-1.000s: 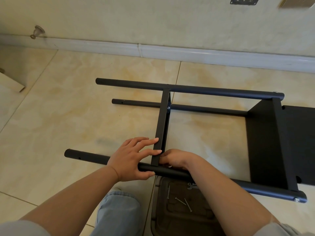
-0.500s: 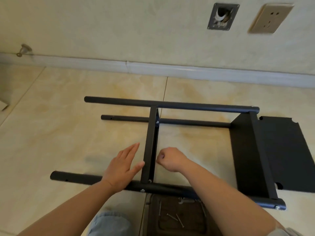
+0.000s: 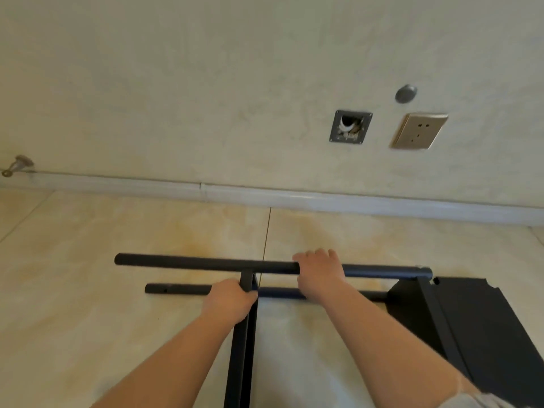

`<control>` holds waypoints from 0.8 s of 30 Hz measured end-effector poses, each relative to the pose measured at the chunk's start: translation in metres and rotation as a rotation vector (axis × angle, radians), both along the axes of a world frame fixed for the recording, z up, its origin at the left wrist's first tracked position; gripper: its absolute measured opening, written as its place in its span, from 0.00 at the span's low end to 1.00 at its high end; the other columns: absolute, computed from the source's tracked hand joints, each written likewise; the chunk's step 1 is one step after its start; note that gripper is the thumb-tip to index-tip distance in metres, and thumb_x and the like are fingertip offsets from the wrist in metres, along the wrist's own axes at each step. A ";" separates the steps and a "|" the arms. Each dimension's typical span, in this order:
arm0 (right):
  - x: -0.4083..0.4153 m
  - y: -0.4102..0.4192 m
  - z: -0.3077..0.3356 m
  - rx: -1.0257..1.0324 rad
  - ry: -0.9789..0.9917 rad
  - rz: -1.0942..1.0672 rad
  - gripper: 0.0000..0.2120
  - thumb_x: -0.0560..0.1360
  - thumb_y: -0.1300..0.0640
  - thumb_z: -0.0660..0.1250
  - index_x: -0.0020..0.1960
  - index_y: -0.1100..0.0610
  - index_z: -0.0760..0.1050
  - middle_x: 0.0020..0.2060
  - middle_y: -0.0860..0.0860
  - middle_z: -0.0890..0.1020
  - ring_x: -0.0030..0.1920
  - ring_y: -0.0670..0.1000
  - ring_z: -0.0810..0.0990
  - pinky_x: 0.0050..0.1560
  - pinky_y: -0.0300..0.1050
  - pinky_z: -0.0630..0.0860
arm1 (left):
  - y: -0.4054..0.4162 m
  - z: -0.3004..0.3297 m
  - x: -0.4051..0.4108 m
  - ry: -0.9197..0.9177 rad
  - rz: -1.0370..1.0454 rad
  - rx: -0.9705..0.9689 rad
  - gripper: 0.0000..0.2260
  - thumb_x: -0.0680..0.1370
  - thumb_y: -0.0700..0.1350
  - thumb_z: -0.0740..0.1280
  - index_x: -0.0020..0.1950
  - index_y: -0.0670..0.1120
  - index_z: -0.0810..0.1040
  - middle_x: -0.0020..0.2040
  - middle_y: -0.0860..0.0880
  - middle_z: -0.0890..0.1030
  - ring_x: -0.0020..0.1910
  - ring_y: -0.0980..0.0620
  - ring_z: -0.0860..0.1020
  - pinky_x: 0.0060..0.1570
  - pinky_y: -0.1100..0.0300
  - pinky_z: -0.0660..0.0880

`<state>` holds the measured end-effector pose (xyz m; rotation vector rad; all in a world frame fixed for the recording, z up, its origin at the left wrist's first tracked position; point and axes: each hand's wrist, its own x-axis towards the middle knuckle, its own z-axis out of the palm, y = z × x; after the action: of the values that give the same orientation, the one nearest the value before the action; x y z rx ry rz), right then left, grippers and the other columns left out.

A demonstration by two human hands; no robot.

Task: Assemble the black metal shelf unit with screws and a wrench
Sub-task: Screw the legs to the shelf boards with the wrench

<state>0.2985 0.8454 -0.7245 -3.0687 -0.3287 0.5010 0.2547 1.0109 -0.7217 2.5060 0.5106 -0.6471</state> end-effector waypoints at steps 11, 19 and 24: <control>-0.002 -0.008 0.013 0.168 -0.061 -0.013 0.15 0.80 0.53 0.58 0.67 0.50 0.66 0.58 0.51 0.74 0.58 0.54 0.71 0.61 0.49 0.64 | -0.004 0.018 0.001 -0.121 0.021 0.038 0.09 0.78 0.50 0.64 0.40 0.49 0.74 0.35 0.53 0.76 0.32 0.58 0.74 0.29 0.67 0.68; 0.004 -0.009 0.077 0.250 -0.292 -0.016 0.16 0.80 0.51 0.57 0.67 0.48 0.66 0.59 0.49 0.73 0.59 0.53 0.68 0.62 0.47 0.60 | -0.006 0.063 0.002 -0.427 0.165 -0.156 0.06 0.79 0.45 0.63 0.42 0.49 0.73 0.36 0.52 0.76 0.33 0.54 0.75 0.30 0.63 0.71; -0.018 -0.007 0.103 0.305 -0.370 -0.058 0.20 0.78 0.42 0.57 0.68 0.48 0.67 0.60 0.46 0.73 0.62 0.51 0.67 0.65 0.46 0.57 | -0.015 0.074 -0.019 -0.570 0.292 -0.274 0.10 0.79 0.45 0.64 0.60 0.46 0.77 0.44 0.49 0.78 0.39 0.51 0.77 0.37 0.60 0.75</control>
<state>0.2805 0.8382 -0.6212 -2.8422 -0.2875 -0.1167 0.2360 0.9955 -0.6478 2.1587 0.5116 0.1093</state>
